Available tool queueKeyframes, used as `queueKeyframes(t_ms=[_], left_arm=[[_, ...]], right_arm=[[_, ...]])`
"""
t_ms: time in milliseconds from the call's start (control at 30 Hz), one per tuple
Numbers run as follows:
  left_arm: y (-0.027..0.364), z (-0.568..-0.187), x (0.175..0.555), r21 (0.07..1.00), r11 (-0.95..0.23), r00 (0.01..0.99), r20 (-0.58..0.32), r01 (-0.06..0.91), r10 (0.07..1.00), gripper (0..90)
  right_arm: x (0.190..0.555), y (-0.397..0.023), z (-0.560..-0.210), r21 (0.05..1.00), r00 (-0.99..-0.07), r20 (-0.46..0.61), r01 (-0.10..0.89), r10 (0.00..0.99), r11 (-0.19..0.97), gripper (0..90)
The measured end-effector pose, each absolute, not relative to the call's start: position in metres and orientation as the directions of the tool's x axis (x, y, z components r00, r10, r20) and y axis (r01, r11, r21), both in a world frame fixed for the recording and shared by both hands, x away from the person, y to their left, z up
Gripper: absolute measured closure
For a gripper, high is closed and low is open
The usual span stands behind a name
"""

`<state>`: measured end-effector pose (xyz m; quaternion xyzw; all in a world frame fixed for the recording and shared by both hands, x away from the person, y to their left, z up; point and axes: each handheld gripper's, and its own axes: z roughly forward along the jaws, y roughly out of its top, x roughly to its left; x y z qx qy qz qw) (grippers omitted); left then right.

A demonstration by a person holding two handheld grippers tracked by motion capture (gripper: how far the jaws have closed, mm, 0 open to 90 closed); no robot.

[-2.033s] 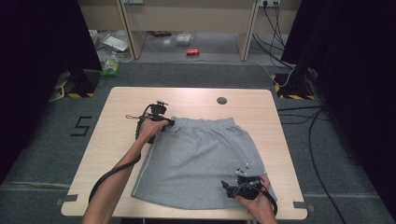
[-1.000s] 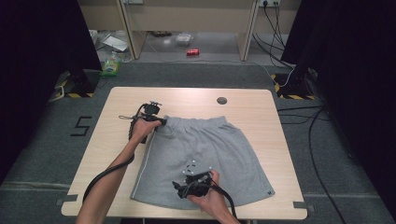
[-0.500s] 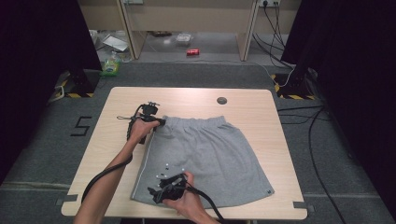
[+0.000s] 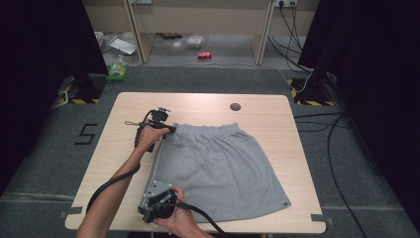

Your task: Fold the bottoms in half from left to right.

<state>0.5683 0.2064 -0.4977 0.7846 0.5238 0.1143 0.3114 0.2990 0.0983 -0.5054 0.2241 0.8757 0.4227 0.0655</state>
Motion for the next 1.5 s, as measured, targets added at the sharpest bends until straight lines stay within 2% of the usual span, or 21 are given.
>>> queueKeyframes(t_ms=[300,367,400,433,600,700,767,933,1167,1500], left_arm=[[0.207,-0.498,0.569,0.608,-0.256,0.426,-0.151,0.751,0.892,77.3],[0.207,-0.498,0.568,0.609,-0.254,0.426,-0.153,0.751,0.892,77.3],[0.207,-0.498,0.568,0.610,-0.252,0.425,-0.154,0.751,0.892,77.3],[0.207,-0.498,0.568,0.611,-0.252,0.424,-0.154,0.751,0.892,77.3],[0.208,-0.498,0.568,0.613,-0.250,0.423,-0.153,0.749,0.893,77.4],[0.208,-0.498,0.568,0.610,-0.253,0.427,-0.156,0.751,0.891,77.5],[0.206,-0.497,0.568,0.610,-0.271,0.438,-0.140,0.745,0.888,78.3],[0.204,-0.489,0.569,0.606,-0.254,0.440,-0.178,0.754,0.880,79.9],[0.194,-0.451,0.567,0.639,-0.238,0.447,-0.185,0.731,0.875,80.0],[0.150,-0.406,0.562,0.659,-0.249,0.485,-0.201,0.710,0.851,80.0]], right_arm=[[0.294,0.112,-0.516,0.736,-0.903,0.077,0.338,0.423,0.587,42.5],[0.293,0.113,-0.518,0.733,-0.908,0.046,0.315,0.417,0.603,45.4],[0.292,0.113,-0.518,0.731,-0.913,0.001,0.278,0.407,0.622,50.2],[0.292,0.113,-0.518,0.731,-0.913,0.001,0.278,0.407,0.622,50.2],[0.292,0.109,-0.519,0.742,-0.911,0.004,0.280,0.413,0.610,75.0],[0.294,0.106,-0.519,0.744,-0.907,0.017,0.293,0.421,0.601,80.7],[0.295,0.103,-0.519,0.753,-0.910,0.022,0.287,0.414,0.592,81.8],[0.296,0.090,-0.513,0.774,-0.901,0.072,0.321,0.428,0.545,82.3],[0.298,0.060,-0.489,0.831,-0.885,0.109,0.331,0.452,0.448,82.4],[0.290,0.000,-0.456,0.888,-0.844,0.160,0.349,0.511,0.298,82.4]])
